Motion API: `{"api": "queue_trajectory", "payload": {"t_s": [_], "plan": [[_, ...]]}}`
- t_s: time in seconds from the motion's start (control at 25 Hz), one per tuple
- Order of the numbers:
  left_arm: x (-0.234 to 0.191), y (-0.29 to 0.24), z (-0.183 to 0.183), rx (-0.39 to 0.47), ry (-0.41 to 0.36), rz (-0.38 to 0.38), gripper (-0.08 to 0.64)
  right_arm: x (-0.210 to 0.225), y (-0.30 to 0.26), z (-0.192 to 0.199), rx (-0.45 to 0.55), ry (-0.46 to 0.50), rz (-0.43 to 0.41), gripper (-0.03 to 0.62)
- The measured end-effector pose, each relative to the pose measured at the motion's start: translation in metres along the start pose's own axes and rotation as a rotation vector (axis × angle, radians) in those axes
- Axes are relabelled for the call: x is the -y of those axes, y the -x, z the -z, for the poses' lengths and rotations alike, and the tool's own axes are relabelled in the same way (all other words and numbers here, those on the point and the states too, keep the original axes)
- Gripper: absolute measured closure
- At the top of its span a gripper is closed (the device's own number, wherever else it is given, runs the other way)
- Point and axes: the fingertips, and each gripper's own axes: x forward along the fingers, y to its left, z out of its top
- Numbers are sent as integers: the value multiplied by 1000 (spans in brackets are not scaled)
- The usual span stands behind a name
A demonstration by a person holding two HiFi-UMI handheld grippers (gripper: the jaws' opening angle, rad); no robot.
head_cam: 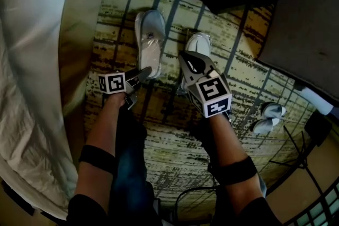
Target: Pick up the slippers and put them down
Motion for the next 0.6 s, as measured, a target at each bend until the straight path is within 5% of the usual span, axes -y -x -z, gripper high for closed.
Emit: {"api": "queue_trajectory", "payload": {"t_s": [0.16, 0.28, 0.6], "plan": [[-19, 2, 8, -34, -16, -144, 421, -12, 1, -6, -7, 6, -18, 592], [-30, 6, 16, -66, -27, -278, 132, -11, 8, -11, -8, 15, -9, 592], [-23, 57, 24, -77, -10, -523, 58, -18, 46, -45, -13, 12, 3, 592]]}}
